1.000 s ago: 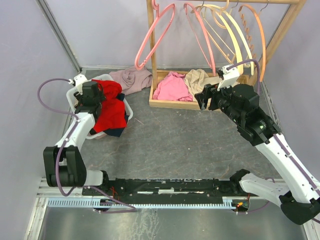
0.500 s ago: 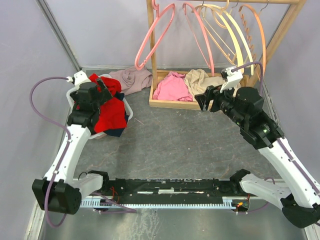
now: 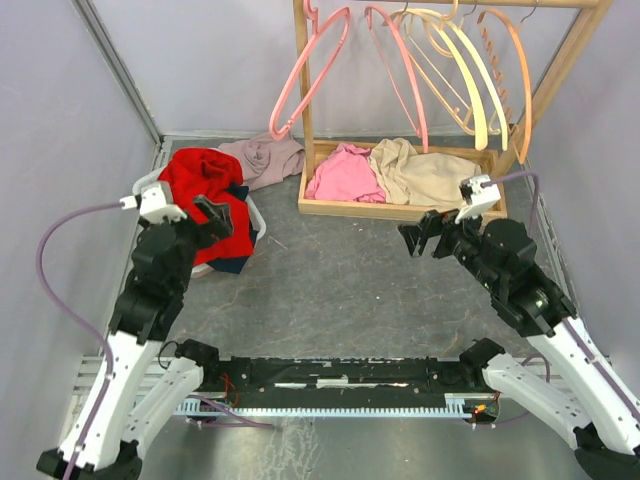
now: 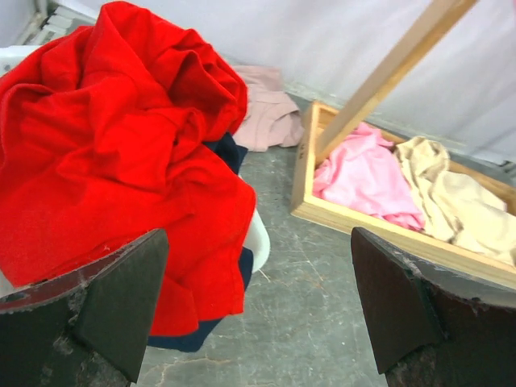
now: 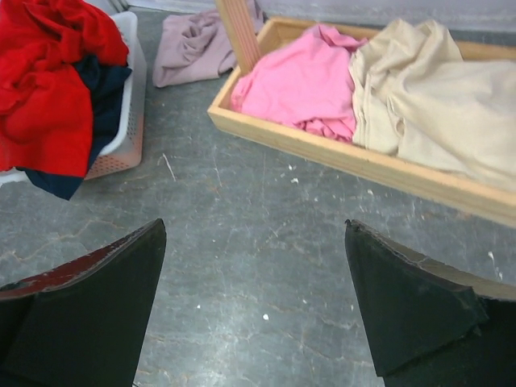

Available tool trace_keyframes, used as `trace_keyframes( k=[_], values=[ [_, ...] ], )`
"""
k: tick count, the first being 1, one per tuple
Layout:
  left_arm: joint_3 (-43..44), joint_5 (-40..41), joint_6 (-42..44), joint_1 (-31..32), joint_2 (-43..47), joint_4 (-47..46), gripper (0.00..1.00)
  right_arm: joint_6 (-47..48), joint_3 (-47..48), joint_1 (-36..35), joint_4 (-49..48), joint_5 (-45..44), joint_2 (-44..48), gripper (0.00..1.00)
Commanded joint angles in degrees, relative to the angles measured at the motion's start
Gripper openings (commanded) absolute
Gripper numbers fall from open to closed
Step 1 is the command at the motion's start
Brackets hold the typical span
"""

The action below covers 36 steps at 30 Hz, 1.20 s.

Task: Remove the t-shirt from the hanger
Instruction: Reset both arms

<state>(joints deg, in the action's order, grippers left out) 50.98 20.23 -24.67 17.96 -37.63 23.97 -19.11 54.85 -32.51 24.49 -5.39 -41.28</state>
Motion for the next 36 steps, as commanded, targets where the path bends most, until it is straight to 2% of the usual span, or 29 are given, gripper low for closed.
trace_keyframes(
  k=[1,6,10,16,28,36],
  values=[
    [-3.9,-7.6,-2.2,0.3,6.5,-2.8,0.99,-2.9,-4.9,0.1,-1.1,-3.4,4.8,0.99],
    [-10.5,-15.9,-3.1,0.2,12.2,-6.9,0.99,-4.5,-10.5,0.2,0.5,-4.9,10.3,0.99],
    [-13.9,-18.9,-4.2,0.2,17.4,-9.6,0.99,-5.2,-12.9,0.1,2.9,-5.7,14.2,0.99],
    [-15.9,-18.4,-4.9,0.2,22.9,-10.8,0.99,-5.2,-14.2,0.1,4.4,-6.0,17.6,0.99],
    [-20.3,-21.6,-5.3,0.2,23.0,-16.0,0.99,-3.8,-12.6,0.2,4.5,-4.3,17.3,0.99],
    [-20.8,-19.8,-5.2,0.2,25.1,-15.5,0.99,-3.5,-13.0,0.2,5.0,-4.0,18.6,0.99]
  ],
)
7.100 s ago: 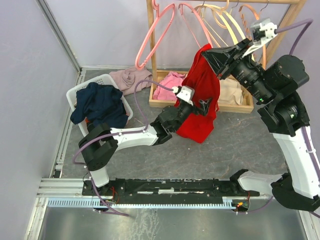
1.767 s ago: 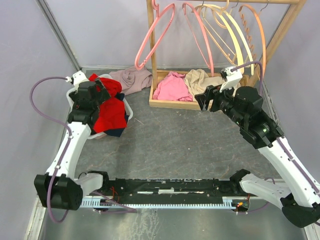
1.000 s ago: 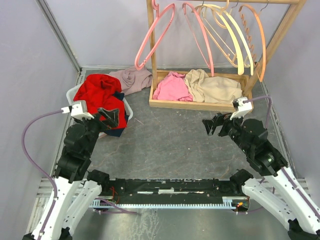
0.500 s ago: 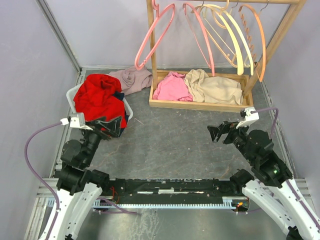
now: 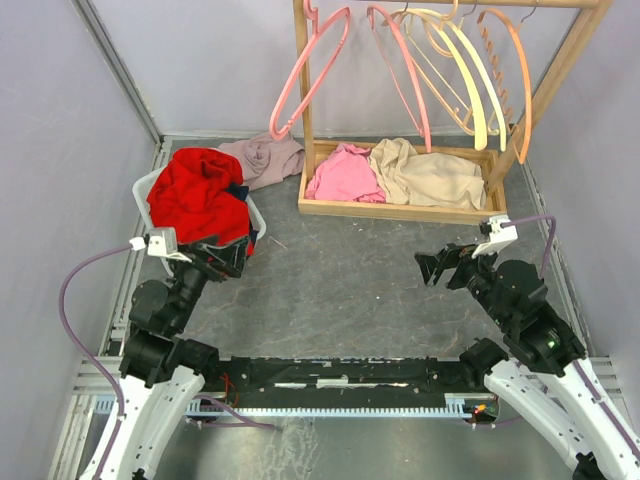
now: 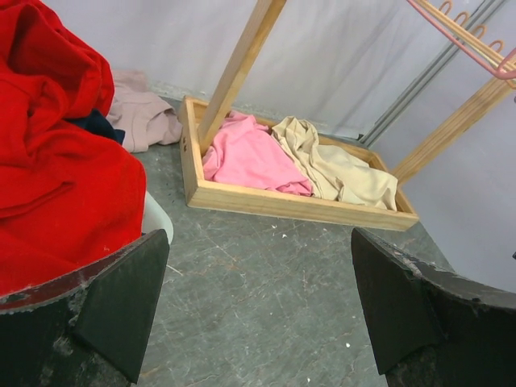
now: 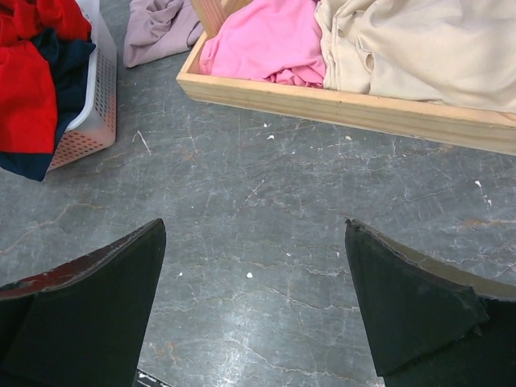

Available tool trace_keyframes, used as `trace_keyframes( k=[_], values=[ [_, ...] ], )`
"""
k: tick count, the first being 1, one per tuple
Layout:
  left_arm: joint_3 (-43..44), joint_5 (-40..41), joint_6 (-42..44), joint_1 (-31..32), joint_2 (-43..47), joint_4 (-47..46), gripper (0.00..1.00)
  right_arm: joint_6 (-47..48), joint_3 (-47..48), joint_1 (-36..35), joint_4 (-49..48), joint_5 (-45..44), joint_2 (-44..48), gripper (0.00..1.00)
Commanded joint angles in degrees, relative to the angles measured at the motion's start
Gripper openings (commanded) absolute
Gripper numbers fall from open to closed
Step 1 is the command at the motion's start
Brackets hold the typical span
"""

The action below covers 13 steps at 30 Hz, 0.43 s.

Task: Remove the t-shirt from the hanger
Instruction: Reset both arms

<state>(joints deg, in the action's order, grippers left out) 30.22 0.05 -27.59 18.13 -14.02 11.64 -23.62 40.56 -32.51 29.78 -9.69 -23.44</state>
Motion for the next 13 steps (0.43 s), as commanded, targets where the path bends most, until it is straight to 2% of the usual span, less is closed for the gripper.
trace_keyframes(
  k=[1,13],
  values=[
    [0.0,0.5,-2.3,0.1,1.5,-3.1,0.99,1.1,1.3,0.2,-0.2,0.4,0.9,0.99],
    [-1.1,3.4,-4.1,0.1,4.0,-2.8,0.99,1.1,-0.8,0.2,-1.6,0.6,1.7,0.99]
  ],
)
